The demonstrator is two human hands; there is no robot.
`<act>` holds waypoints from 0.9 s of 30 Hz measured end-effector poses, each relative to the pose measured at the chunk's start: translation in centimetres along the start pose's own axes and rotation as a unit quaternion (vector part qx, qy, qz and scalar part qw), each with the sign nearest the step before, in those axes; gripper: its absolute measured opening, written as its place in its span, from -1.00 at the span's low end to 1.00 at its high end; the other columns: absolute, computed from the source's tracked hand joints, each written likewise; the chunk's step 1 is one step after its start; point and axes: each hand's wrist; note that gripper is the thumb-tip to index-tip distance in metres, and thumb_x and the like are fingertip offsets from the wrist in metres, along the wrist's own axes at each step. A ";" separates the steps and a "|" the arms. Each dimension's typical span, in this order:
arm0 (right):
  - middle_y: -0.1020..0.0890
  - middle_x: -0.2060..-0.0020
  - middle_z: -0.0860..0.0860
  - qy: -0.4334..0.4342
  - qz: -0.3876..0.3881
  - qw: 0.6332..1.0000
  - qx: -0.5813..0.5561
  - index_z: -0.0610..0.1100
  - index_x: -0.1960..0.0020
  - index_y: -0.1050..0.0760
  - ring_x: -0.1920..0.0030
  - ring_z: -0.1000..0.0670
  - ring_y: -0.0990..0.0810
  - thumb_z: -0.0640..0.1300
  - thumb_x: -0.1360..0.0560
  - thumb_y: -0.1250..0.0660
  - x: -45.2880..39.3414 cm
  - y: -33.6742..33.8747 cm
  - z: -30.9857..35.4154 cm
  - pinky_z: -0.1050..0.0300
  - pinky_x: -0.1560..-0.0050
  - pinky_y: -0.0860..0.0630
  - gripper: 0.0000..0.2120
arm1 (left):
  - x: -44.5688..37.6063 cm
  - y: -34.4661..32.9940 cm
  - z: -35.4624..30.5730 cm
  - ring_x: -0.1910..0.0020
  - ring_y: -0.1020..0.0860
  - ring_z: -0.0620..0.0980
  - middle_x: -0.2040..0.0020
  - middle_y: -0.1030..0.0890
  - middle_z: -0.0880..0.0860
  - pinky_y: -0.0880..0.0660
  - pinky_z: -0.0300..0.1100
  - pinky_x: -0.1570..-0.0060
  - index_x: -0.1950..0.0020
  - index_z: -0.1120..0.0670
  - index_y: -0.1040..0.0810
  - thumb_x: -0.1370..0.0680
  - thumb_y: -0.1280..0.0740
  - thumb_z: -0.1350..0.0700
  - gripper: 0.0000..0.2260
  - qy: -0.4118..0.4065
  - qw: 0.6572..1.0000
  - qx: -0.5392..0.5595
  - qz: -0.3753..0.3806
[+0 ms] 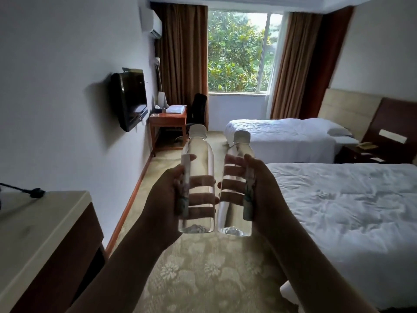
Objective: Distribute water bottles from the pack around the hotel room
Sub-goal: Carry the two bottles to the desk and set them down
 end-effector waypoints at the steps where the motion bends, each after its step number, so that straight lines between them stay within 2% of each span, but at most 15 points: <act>1: -0.71 0.18 -0.03 -0.001 -0.012 1.000 0.004 -0.12 -0.14 -0.59 0.19 -0.04 -0.69 0.11 -0.57 -0.18 -2.7 -0.3 0.1 0.06 0.20 -0.62 -0.63 | -2.8 0.9 -0.5 0.23 -0.62 0.21 0.03 -0.65 0.22 -0.56 0.01 0.23 -0.31 -0.03 -0.53 -0.64 -0.07 -0.06 -0.64 0.004 1.000 0.008 0.004; 11: -0.69 0.32 0.03 0.013 -0.060 0.998 -0.003 -0.09 0.03 -0.59 0.32 0.04 -0.68 0.03 -0.60 -0.15 -27.9 1.1 0.9 0.13 0.30 -0.59 -0.71 | -29.1 6.7 -4.0 0.20 -0.61 0.25 0.02 -0.65 0.24 -0.58 0.03 0.26 -0.31 -0.01 -0.53 -0.60 -0.11 -0.02 -0.65 0.039 0.998 0.036 0.031; 18: -0.71 0.27 -0.01 0.002 -0.049 0.999 -0.003 -0.11 0.00 -0.62 0.29 0.00 -0.69 0.04 -0.58 -0.16 -46.0 6.6 -0.9 0.10 0.23 -0.59 -0.68 | -47.0 8.7 -1.5 0.20 -0.60 0.25 -0.02 -0.64 0.28 -0.58 0.06 0.20 -0.32 0.01 -0.52 -0.62 -0.09 -0.04 -0.64 0.033 0.999 0.024 0.008; 23: -0.70 0.25 -0.02 -0.002 -0.014 1.000 -0.011 -0.13 -0.10 -0.61 0.25 -0.01 -0.67 0.08 -0.51 -0.21 -60.0 10.6 -0.8 0.08 0.23 -0.59 -0.64 | -60.8 9.0 -1.3 0.20 -0.59 0.23 -0.05 -0.61 0.26 -0.59 0.03 0.23 -0.36 0.06 -0.50 -0.43 -0.24 -0.06 -0.49 0.039 0.999 0.034 0.000; 27: -0.68 0.22 -0.04 -0.026 0.012 1.000 -0.007 -0.11 -0.04 -0.62 0.22 -0.03 -0.66 0.08 -0.56 -0.18 -70.5 11.3 0.1 0.08 0.20 -0.60 -0.67 | -70.1 9.6 -2.5 0.21 -0.59 0.23 0.03 -0.63 0.23 -0.57 0.01 0.26 -0.30 0.04 -0.54 -0.57 -0.14 -0.02 -0.63 0.020 0.998 0.049 -0.031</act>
Point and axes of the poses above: each hand's wrist, its own x-axis away from the middle knuckle, its own y-axis out of the back of the hand, z = x × y
